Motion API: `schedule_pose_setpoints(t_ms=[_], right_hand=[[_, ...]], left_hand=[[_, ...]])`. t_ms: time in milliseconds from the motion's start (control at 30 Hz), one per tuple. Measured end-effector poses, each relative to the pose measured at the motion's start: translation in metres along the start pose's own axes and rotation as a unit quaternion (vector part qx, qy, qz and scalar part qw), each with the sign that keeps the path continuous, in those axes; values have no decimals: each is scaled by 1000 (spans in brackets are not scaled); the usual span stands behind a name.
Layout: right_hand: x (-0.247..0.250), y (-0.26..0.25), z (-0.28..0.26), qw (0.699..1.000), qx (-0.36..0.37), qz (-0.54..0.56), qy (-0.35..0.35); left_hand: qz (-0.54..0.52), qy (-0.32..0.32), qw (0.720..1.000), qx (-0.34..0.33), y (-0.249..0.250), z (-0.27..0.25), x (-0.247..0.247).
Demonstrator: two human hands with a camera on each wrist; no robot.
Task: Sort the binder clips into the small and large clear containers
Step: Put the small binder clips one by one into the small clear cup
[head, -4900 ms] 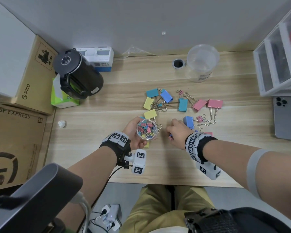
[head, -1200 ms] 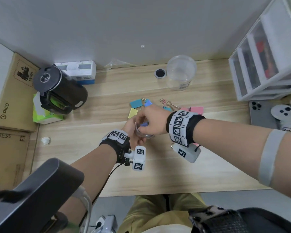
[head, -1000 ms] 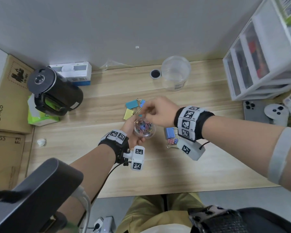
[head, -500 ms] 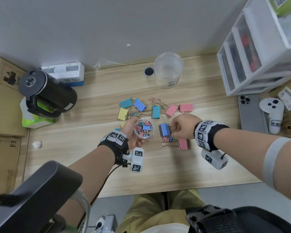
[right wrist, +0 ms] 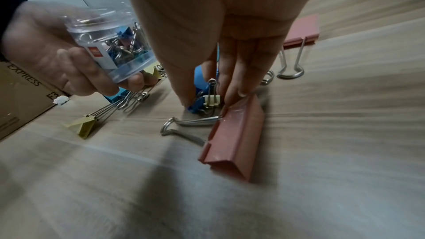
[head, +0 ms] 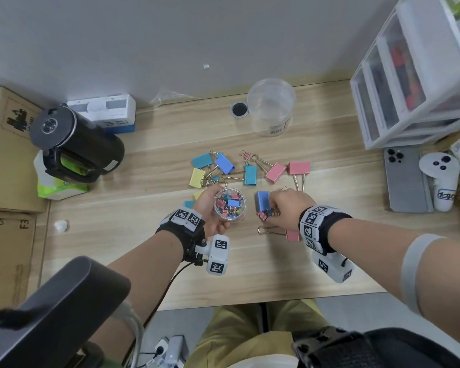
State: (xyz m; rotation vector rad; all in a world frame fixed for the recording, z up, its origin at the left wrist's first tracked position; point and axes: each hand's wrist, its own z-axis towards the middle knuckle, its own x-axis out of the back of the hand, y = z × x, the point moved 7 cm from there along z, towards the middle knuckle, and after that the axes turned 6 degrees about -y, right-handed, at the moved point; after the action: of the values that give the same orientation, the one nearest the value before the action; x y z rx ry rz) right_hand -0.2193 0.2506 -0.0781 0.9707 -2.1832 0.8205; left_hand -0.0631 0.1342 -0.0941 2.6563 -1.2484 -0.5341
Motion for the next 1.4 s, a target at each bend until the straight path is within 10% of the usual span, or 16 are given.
schedule_pose_setpoints(t_ms=[1400], right_hand=[[-15,-46,24,998,42,-5,-44]], left_hand=[[-19,13,1000,0,-6,-8,23]])
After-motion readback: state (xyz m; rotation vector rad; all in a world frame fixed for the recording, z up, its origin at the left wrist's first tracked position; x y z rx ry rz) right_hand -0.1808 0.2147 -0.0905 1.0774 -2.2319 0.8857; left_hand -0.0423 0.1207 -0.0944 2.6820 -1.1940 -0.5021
